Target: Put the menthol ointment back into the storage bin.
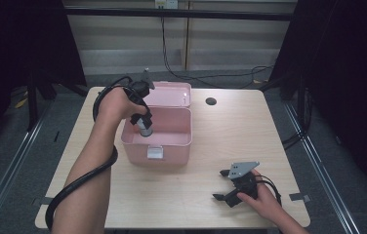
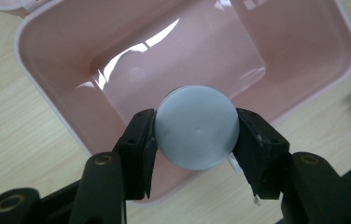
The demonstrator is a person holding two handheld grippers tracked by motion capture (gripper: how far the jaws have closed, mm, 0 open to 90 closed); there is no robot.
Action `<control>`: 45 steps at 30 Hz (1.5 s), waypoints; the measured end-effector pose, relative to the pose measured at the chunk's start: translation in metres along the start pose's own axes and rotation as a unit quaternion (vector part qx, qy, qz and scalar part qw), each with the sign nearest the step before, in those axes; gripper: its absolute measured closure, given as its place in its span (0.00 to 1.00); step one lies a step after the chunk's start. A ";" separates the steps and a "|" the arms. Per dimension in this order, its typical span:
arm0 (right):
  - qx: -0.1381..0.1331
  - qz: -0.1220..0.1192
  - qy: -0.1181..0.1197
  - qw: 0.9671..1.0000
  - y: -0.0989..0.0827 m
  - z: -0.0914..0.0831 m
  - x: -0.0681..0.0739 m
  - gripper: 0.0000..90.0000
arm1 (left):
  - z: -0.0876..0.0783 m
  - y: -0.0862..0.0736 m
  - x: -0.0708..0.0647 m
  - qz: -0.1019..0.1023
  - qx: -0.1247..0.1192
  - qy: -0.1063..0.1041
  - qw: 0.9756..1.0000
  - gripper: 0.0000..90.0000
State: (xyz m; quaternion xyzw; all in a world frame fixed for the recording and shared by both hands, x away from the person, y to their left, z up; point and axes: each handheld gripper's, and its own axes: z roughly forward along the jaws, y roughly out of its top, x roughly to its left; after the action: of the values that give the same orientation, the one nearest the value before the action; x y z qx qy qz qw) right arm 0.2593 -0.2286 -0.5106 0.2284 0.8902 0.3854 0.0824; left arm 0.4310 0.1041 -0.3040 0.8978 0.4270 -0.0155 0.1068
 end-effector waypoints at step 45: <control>-0.001 -0.001 -0.001 1.000 0.000 0.000 0.000 0.12 | 0.097 0.030 0.029 -0.054 -0.003 0.028 0.998 0.56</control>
State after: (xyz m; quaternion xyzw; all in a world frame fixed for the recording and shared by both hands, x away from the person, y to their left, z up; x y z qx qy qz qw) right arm 0.2595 -0.2286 -0.5107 0.2277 0.8898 0.3865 0.0836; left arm 0.4783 0.0882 -0.3969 0.8733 0.4775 0.0050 0.0971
